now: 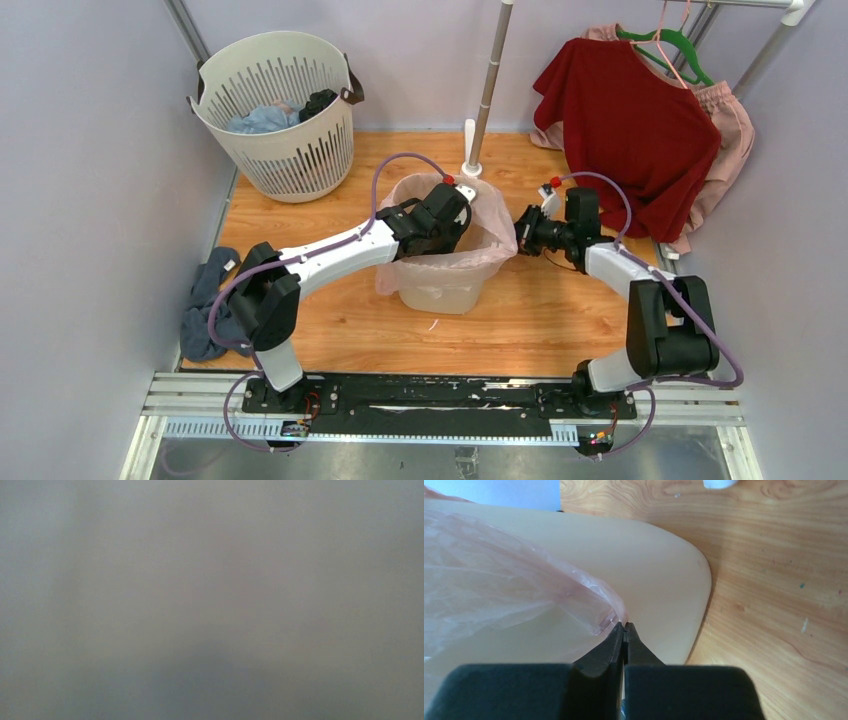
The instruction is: Put the trash bags into the trash bin
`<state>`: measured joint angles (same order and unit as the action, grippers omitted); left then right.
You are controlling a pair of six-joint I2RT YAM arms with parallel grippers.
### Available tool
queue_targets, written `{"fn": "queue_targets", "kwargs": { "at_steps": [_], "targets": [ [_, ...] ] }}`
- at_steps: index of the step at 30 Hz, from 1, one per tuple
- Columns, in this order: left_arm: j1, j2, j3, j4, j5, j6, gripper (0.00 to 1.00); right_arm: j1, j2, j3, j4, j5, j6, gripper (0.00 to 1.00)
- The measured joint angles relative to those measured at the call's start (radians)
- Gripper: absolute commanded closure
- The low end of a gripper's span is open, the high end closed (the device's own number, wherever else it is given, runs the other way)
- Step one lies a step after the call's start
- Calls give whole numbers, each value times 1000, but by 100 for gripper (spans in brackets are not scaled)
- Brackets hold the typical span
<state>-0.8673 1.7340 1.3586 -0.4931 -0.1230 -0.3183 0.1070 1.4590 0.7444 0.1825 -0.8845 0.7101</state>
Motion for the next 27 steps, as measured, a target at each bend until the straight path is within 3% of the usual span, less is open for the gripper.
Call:
{"fn": "queue_targets", "kwargs": {
  "at_steps": [10,27],
  "targets": [
    [0,-10,-3,6,4,-6,100,3,-29,-82,-28,57,-57,100],
    [0,-41,-24,14,34,-17,100,6,190,-24,-29,153,-106,100]
  ]
}}
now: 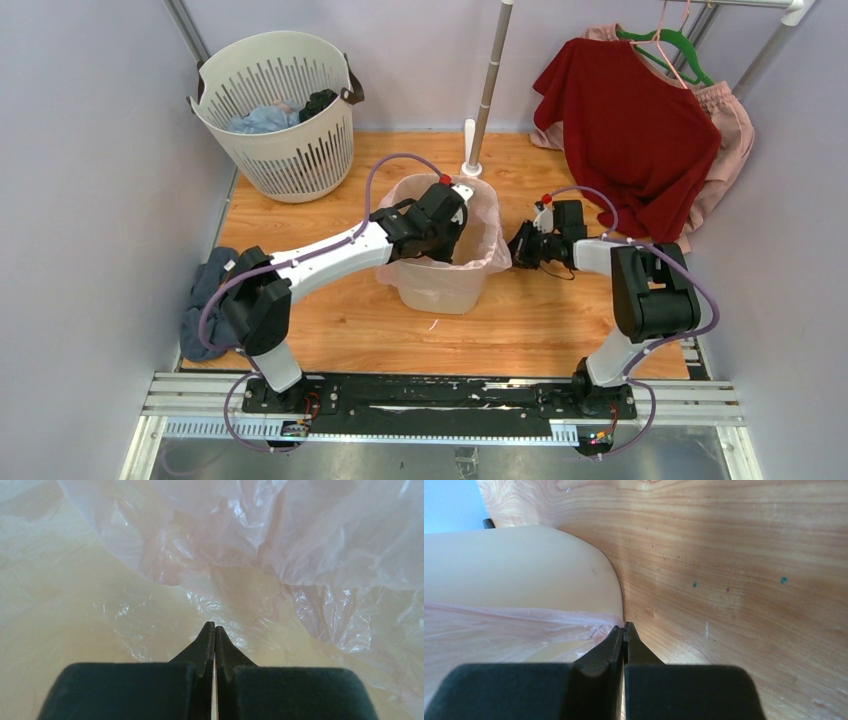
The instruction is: Put the trash bags into the trash bin
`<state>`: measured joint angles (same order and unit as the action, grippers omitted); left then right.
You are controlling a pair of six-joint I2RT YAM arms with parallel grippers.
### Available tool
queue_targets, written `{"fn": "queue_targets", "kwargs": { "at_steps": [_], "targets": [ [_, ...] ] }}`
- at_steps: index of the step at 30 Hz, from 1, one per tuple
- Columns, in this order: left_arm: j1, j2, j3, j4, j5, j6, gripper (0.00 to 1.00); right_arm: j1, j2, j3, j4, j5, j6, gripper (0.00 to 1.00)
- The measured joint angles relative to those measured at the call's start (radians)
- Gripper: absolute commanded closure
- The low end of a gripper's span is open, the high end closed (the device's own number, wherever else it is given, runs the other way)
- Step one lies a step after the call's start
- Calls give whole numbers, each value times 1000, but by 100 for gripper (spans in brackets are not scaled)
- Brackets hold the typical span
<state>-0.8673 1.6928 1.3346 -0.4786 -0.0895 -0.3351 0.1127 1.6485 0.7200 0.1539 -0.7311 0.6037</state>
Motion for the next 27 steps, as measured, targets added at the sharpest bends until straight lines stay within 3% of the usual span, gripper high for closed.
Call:
{"fn": "queue_targets", "kwargs": {
  "at_steps": [20,24,27],
  "targets": [
    [0,-16,-2,5,19,-18,100,114,49,63,-96,123,-54,100],
    [0,-16,3,-8,33,-11,81,141,24,71,-135,157,-66,100],
    [0,-16,31,-60,42,3,81,147,22,81,-155,167,-73,100]
  ]
}}
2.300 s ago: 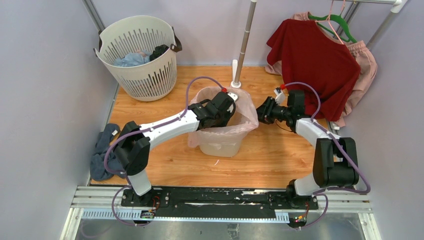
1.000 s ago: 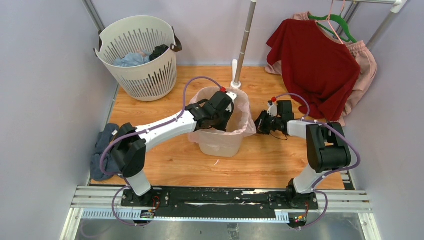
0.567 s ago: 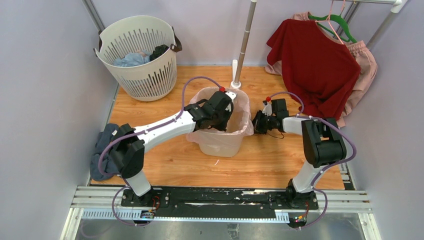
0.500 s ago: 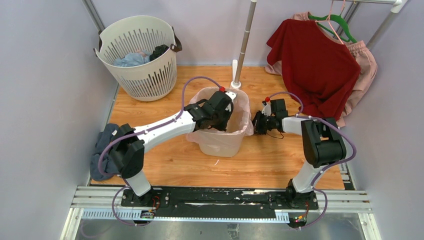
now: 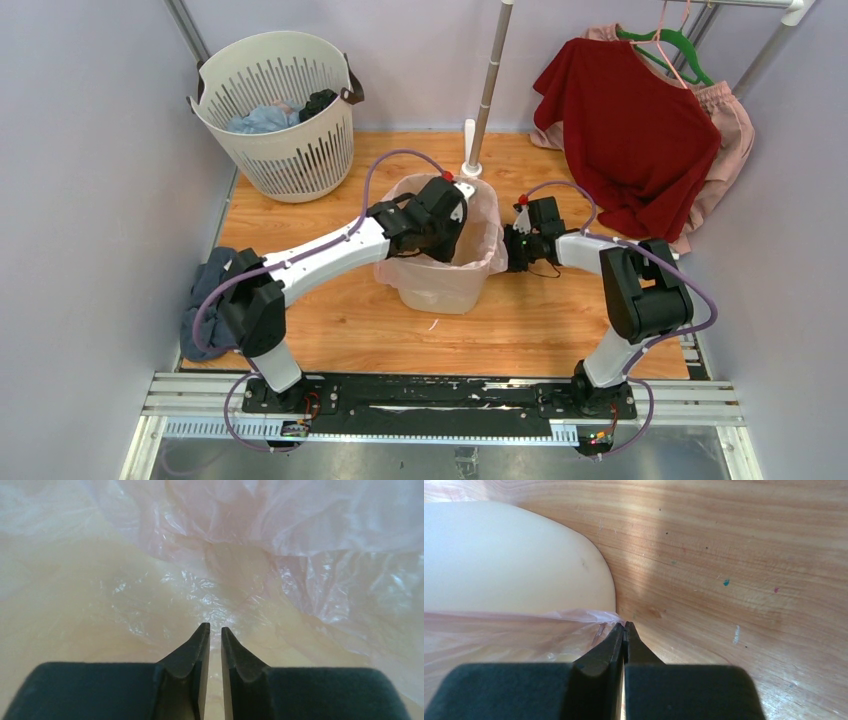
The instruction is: Put the trash bags into the trash bin
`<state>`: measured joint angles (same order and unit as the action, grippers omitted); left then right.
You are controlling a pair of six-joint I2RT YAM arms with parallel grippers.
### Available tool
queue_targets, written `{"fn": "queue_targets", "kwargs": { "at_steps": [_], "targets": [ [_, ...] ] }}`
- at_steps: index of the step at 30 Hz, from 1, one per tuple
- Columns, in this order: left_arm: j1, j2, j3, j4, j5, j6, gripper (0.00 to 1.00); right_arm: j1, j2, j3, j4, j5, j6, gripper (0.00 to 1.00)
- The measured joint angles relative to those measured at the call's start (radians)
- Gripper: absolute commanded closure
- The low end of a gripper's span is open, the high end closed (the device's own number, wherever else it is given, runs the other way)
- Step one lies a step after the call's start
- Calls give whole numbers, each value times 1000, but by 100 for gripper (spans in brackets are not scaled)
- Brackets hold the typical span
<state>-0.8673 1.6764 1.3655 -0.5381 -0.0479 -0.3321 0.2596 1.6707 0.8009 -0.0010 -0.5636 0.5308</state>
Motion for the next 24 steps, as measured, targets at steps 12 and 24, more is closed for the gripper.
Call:
{"fn": "queue_targets", "kwargs": {
  "at_steps": [12,24],
  "targets": [
    [0,57,235,-264,72,133,89,22,-4,10,-23,18,-4,100],
    [0,257,296,-416,94,227,96,32,-6,10,-23,18,-5,100]
  ]
}}
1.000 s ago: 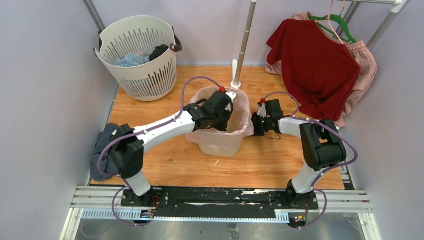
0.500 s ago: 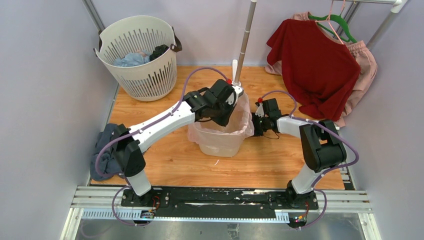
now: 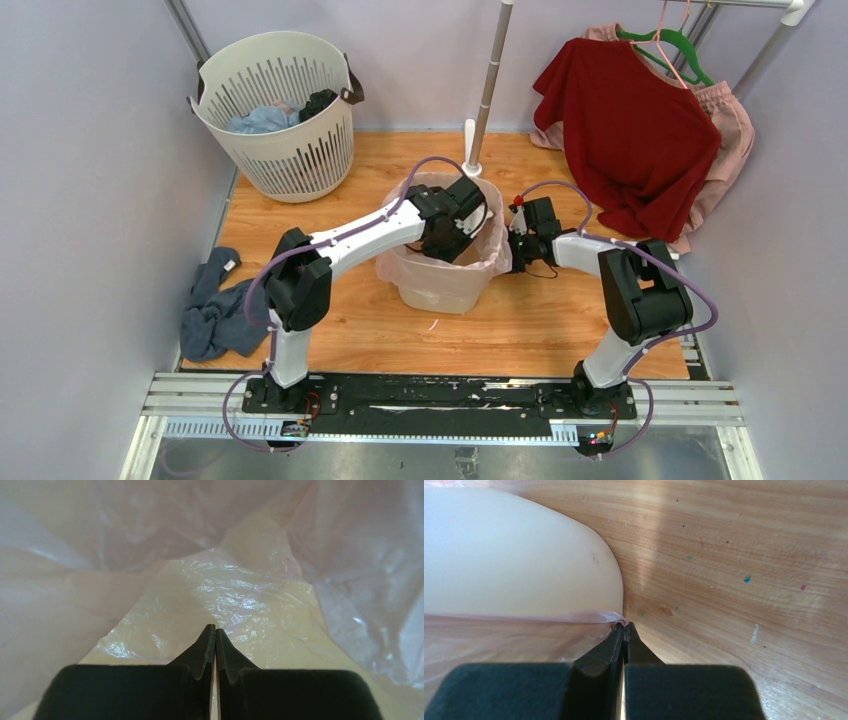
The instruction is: Put the trash bags into the trash bin
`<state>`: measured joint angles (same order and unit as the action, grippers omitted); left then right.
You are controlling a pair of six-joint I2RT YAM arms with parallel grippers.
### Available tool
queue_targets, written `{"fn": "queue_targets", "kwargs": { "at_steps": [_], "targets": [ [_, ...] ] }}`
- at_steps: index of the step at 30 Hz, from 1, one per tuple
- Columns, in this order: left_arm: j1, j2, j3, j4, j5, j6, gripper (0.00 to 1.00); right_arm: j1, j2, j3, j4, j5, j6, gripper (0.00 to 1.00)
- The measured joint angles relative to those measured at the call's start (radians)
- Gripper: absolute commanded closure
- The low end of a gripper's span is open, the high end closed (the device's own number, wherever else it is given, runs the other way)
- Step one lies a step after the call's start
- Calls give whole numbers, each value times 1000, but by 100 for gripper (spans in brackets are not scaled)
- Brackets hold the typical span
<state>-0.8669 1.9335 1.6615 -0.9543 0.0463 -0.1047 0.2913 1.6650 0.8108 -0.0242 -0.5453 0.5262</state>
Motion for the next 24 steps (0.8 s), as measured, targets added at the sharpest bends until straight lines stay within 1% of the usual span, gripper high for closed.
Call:
{"fn": "queue_targets", "kwargs": {
  "at_steps": [3,8,11,18,24],
  "targets": [
    [0,15,18,-14,-6,9,99,2,0,0,0,0,0,100],
    [1,15,11,-29,-17,9,100,2,-3,0,-1,0,-2,100],
    [2,15,-14,-28,-23,9,100,3,-12,0,-5,0,-4,100],
    [3,15,-137,-14,-27,8,100,4,-44,0,-26,0,-15,100],
    [13,16,-144,9,-6,12,100,4,-58,0,-33,0,-18,100]
  ]
}}
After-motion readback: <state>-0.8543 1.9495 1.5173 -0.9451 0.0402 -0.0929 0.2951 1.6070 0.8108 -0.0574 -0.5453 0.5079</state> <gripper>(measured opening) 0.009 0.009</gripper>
